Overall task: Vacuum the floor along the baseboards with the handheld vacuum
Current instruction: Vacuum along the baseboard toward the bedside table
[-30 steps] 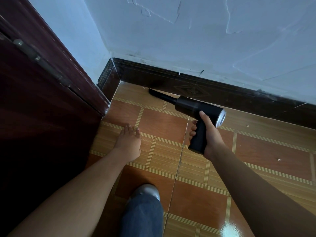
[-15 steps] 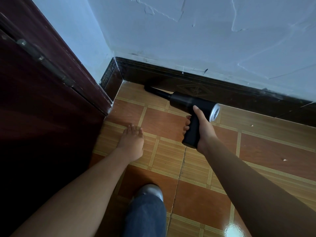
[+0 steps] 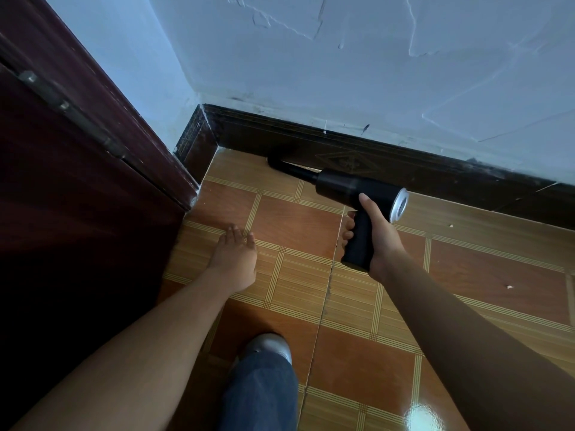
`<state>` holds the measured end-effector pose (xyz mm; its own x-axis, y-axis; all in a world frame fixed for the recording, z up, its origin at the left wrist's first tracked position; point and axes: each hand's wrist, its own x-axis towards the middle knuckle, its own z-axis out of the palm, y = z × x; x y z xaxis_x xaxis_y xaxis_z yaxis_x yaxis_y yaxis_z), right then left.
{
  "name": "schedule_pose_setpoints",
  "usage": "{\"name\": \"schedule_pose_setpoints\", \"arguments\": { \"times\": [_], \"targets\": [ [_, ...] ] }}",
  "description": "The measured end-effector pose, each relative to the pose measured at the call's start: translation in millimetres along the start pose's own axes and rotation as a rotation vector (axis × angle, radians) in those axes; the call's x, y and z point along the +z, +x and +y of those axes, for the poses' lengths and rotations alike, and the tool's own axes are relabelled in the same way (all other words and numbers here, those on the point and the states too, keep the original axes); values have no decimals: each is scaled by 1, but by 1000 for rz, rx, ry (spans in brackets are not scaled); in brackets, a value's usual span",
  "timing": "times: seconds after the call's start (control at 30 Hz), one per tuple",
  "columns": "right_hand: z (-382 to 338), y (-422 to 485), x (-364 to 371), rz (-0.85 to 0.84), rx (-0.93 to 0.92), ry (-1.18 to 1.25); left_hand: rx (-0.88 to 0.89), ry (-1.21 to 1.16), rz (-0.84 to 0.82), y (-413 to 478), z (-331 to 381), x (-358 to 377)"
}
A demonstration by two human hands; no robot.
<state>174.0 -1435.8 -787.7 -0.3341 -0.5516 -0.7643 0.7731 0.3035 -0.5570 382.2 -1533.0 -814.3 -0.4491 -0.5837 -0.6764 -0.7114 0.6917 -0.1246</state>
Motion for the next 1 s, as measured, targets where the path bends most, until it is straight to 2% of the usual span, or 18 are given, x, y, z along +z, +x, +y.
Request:
{"name": "schedule_pose_setpoints", "arguments": {
  "times": [1.0],
  "targets": [
    [-2,-2,26,21,-152,-170,1,-29,8,0,-1,1]
  ]
}}
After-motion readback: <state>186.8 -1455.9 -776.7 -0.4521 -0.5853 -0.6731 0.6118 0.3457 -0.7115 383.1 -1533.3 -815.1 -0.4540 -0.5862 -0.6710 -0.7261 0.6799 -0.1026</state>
